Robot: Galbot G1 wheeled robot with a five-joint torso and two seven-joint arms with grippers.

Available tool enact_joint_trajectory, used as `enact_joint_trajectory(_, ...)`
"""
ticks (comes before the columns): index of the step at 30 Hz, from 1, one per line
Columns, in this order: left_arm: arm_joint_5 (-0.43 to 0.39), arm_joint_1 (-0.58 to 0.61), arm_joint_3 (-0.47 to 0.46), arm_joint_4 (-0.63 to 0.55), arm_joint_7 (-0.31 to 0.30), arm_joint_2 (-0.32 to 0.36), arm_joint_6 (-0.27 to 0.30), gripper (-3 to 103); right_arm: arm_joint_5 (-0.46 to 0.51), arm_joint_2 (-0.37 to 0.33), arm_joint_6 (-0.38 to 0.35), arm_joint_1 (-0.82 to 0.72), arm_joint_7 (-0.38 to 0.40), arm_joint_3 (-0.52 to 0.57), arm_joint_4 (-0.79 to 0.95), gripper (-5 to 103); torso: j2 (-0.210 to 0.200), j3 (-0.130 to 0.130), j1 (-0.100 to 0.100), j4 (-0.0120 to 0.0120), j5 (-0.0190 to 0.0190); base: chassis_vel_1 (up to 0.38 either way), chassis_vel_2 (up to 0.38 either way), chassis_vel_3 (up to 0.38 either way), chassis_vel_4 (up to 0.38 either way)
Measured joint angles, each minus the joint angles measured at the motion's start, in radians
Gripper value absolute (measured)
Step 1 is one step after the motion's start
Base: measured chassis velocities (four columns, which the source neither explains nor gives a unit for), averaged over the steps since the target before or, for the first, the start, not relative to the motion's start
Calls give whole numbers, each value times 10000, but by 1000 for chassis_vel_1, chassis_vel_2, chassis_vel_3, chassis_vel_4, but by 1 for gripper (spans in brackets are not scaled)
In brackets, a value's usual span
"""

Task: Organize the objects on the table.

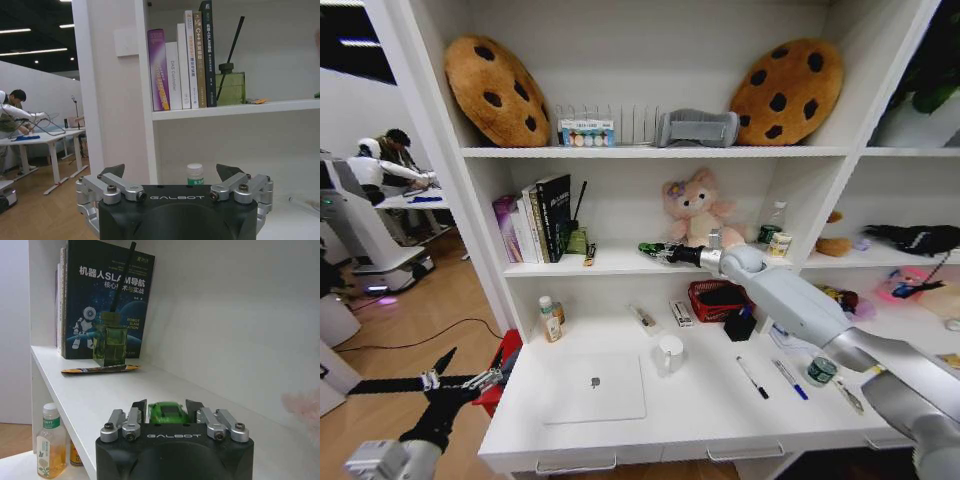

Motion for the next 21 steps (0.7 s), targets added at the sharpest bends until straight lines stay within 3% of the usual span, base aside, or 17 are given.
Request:
enact_joint_trajectory(4,0,0,0,0,0,0,0,100,99,-110,73,-26,154,49,181,60,0,0,0,-1,0,0,0,0,0)
enact_joint_trajectory(9,0,0,0,0,0,0,0,100,151,-153,170,-42,277,119,280,71,0,0,0,-1,1,0,0,0,0)
enact_joint_trajectory(12,0,0,0,0,0,0,0,100,364,-257,264,-144,746,413,690,87,0,0,1,1,2,0,0,0,0)
enact_joint_trajectory(13,0,0,0,0,0,0,0,100,364,-257,264,-144,746,413,690,87,0,0,1,1,2,0,0,0,0)
enact_joint_trajectory(15,0,0,0,0,0,0,0,100,769,-630,155,-457,1810,1090,1701,96,0,0,1,6,-2,0,0,0,0)
enact_joint_trajectory(16,0,0,0,0,0,0,0,100,769,-630,155,-457,1810,1090,1701,96,0,0,1,6,-2,0,0,0,0)
enact_joint_trajectory(17,0,1,0,0,-1,0,0,100,872,-1233,223,-1071,2887,2011,2950,99,0,-1,0,3,0,0,0,0,0)
enact_joint_trajectory(18,0,0,0,0,0,0,0,100,832,-1752,402,-1633,3464,2672,3861,100,0,0,0,4,0,0,0,0,0)
enact_joint_trajectory(19,0,0,0,0,-1,0,0,100,955,-2767,784,-2912,4272,3622,5286,100,2,-4,-2,-3,-6,0,0,0,0)
enact_joint_trajectory(20,0,1,0,0,0,0,0,100,728,-3636,1399,-4764,4499,4950,6094,100,3,-3,-4,-10,8,0,0,0,0)
enact_joint_trajectory(21,0,0,0,-1,2,0,0,100,394,-3951,1804,-6208,4409,6182,6485,100,2,-3,-3,-9,4,0,0,0,0)
